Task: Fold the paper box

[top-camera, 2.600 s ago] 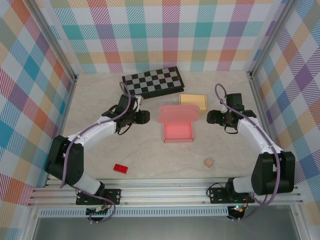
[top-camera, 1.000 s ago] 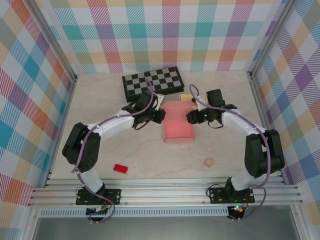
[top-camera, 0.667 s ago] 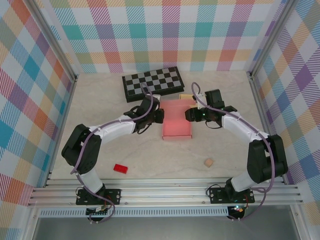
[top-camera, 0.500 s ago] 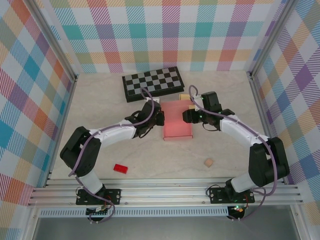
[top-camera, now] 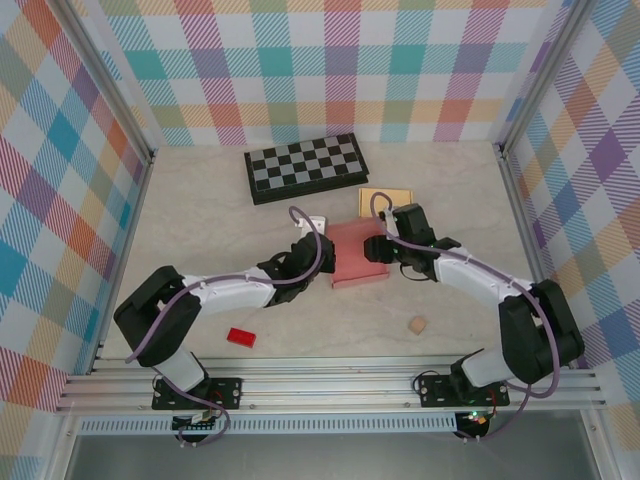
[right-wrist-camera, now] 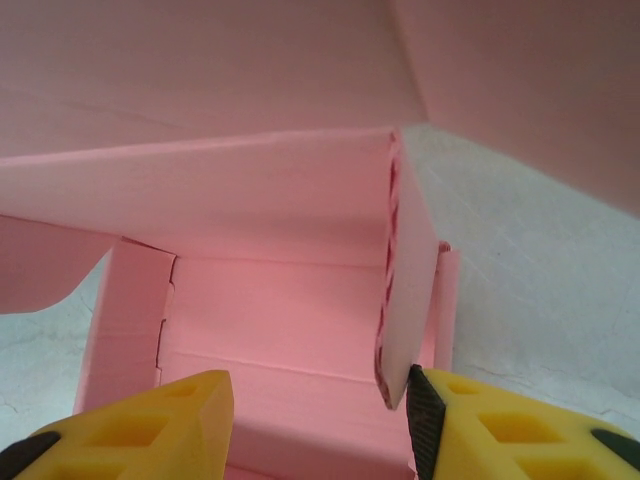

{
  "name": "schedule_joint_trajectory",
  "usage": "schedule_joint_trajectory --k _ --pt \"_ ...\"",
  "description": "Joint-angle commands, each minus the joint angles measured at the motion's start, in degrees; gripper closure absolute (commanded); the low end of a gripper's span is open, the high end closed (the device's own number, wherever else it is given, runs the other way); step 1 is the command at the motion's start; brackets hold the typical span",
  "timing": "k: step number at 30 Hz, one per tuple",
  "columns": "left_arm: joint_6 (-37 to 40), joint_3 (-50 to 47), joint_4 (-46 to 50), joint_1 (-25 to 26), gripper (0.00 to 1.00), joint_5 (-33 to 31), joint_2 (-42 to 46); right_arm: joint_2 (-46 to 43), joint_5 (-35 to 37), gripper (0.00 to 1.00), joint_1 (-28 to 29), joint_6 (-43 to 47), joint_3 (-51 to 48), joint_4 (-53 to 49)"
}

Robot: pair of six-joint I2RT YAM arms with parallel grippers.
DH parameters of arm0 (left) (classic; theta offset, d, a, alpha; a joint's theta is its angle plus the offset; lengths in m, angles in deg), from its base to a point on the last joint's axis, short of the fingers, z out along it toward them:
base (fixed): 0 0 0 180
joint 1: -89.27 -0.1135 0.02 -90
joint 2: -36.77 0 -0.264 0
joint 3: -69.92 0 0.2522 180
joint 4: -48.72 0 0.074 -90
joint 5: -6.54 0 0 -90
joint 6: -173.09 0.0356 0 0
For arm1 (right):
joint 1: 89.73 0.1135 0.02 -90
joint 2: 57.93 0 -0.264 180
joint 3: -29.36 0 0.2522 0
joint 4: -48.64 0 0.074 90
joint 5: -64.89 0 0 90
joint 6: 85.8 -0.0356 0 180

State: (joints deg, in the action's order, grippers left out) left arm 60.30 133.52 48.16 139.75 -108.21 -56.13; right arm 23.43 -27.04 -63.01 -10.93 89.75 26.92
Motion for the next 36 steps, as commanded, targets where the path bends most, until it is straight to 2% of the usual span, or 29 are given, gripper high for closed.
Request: schedule_joint_trajectory --k 1,6,13,15,17,20,22,25,28,32,36 --pt "-2.5 -1.8 -2.5 2.5 0.92 -0.7 0.6 -1.5 -0.6 0.49 0.6 -1.0 -1.9 0.9" --pt "-3.7 -3.2 -2.3 5.2 0.92 -2.5 0.3 -3.1 -0.7 0.50 0.8 -1.0 -4.2 1.1" --pt "-7.6 -5.1 -1.3 6.3 0.92 -2.7 -0.3 -4.3 -0.6 0.50 1.4 -1.9 -6.7 0.9" --pt "-7.8 -4.9 1.0 6.3 0.94 -4.5 0.3 -5.3 -0.5 0.50 1.3 -2.0 -7.0 0.1" --pt "-4.9 -3.7 4.2 6.3 0.96 -7.7 1.5 -6.9 -0.2 0.49 1.3 -1.7 -6.4 -1.4" --pt "5.1 -1.9 6.4 5.8 0.98 -10.6 3.7 -10.0 0.9 0.44 1.3 0.5 -3.8 -6.5" --pt "12.2 -1.8 6.2 4.6 0.98 -8.8 5.3 -12.4 1.4 0.41 1.2 3.8 -2.1 -10.2" --pt "21.6 -3.7 4.3 1.4 0.99 -0.8 9.0 -15.8 1.5 0.35 0.9 10.2 1.1 -15.8" --pt "28.4 -5.4 3.6 -2.4 0.98 7.8 12.1 -17.8 1.5 0.22 0.0 12.3 5.1 -20.4" --pt "34.0 -5.1 4.3 -6.3 0.99 14.5 12.9 -15.9 1.4 0.08 -2.7 7.5 12.9 -25.4" --pt "35.5 -6.2 0.3 -6.7 0.99 16.3 11.7 -8.1 1.1 0.07 -4.4 -2.7 23.3 -33.0"
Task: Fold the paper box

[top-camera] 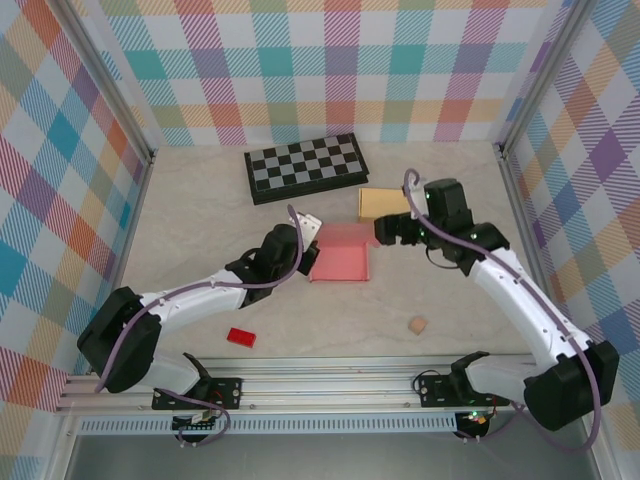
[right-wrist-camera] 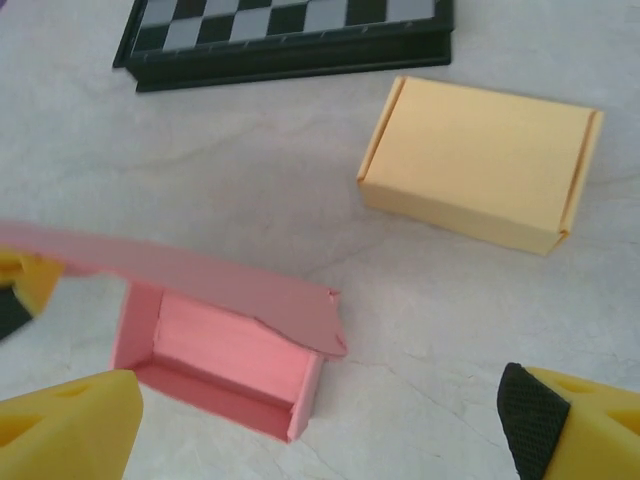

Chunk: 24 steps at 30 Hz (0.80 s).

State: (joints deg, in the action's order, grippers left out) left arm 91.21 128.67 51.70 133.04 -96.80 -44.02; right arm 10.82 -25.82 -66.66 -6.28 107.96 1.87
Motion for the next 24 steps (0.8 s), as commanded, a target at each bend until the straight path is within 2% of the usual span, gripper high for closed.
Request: schedule_joint_trajectory --k 1,5,11,15,24 --pt "4.5 -1.3 -3.7 0.0 0.99 4.7 -0.9 6.8 -0.2 0.07 -0.8 -10.1 7.2 -10.3" --pt "3.4 -1.8 -6.4 0.0 1.00 1.4 -2.5 15.2 -1.4 0.07 -0.7 -22.9 10.9 -14.5" --pt "0.5 -3.2 -9.8 0.0 1.00 0.5 -3.2 21.0 -11.9 0.08 -0.7 -31.3 6.8 -6.4" --pt "-2.5 -2.0 -8.0 0.0 1.00 0.3 -4.5 22.8 -17.1 0.09 -0.5 -33.5 5.5 -3.5" --pt "-9.2 2.1 -5.0 0.2 1.00 1.8 -6.1 23.7 -24.0 0.13 0.6 -35.9 6.5 -1.4"
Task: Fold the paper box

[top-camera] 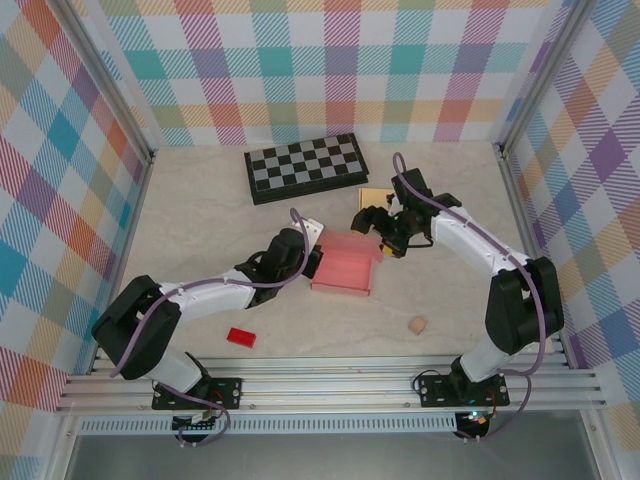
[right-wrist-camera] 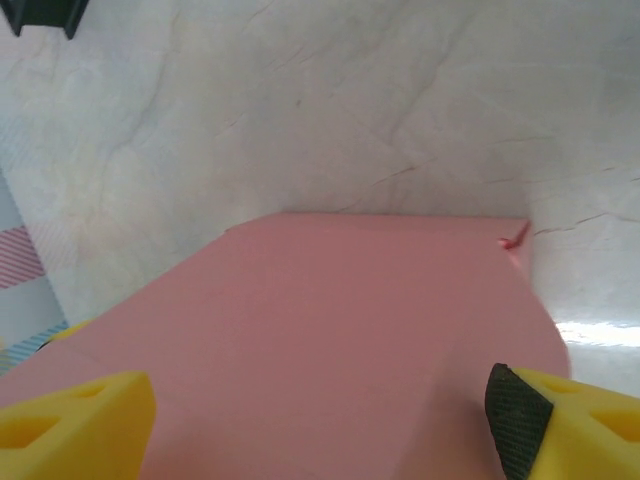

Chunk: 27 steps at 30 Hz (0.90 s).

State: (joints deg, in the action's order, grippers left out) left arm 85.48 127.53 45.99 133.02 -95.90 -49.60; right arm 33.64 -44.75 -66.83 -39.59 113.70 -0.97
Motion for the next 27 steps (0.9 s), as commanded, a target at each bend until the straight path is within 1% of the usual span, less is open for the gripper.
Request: schedule_joint_trajectory --k 1,4,8,13,17,23,27 --pt "-4.1 3.9 1.3 0.3 1.00 0.9 -0.8 0.9 -5.8 0.12 0.9 -3.2 0.7 1.7" --pt "-7.1 5.5 2.8 0.4 1.00 1.2 -1.4 0.6 -7.4 0.12 1.6 -5.2 0.0 3.1" --pt "-9.9 5.2 2.1 0.5 1.00 1.0 -2.0 -0.5 -8.0 0.12 2.1 -7.5 -1.4 4.9" --pt "-13.5 2.0 -0.1 0.8 1.00 0.7 -2.2 -2.0 -6.5 0.13 2.8 -9.9 -4.4 6.5" --pt "-14.1 -1.9 -2.6 1.4 1.00 0.4 -1.1 -3.2 -6.0 0.14 3.9 -13.8 -7.7 9.6" --pt "-13.1 -9.2 -7.7 2.5 1.00 -0.4 1.9 -5.3 0.1 0.15 6.7 -14.5 -9.9 8.5" --pt "-13.2 -11.6 -8.2 3.1 1.00 -0.5 2.2 -5.7 3.1 0.16 9.1 -14.6 -11.3 7.9"
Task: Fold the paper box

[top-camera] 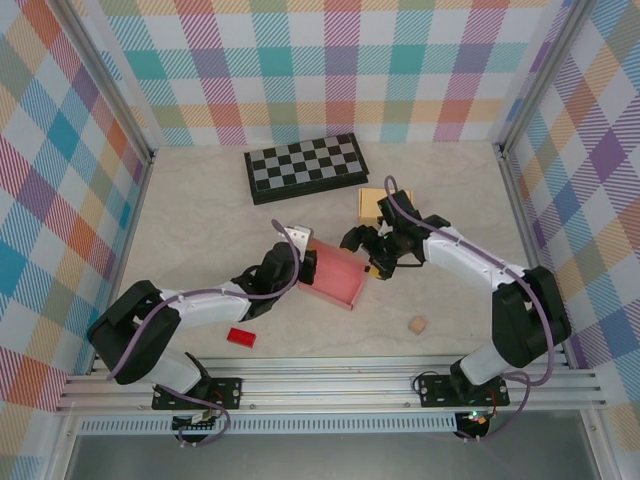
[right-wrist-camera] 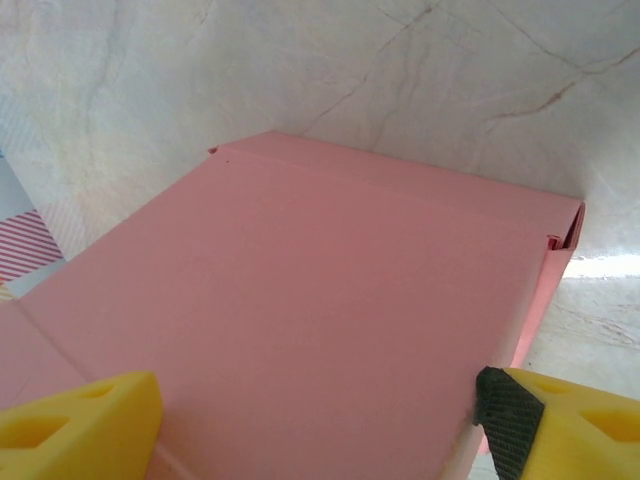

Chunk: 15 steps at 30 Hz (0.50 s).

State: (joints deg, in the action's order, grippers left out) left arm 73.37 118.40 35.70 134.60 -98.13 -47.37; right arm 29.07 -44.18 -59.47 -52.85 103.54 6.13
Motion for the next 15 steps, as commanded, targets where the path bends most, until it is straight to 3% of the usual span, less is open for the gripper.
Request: schedule_joint_trajectory --k 1,9,15 --pt "-1.1 -2.8 2.2 1.6 1.00 1.5 0.0 -1.1 2.9 0.16 2.2 -1.4 -1.4 0.9" --pt "-3.5 -7.1 2.4 2.3 1.00 -0.5 1.1 -1.6 7.4 0.18 6.5 -2.9 -3.8 0.9" --pt "-7.6 -6.9 9.6 2.4 0.96 -1.8 2.5 -1.7 11.0 0.20 9.2 -3.4 -4.9 -0.1"
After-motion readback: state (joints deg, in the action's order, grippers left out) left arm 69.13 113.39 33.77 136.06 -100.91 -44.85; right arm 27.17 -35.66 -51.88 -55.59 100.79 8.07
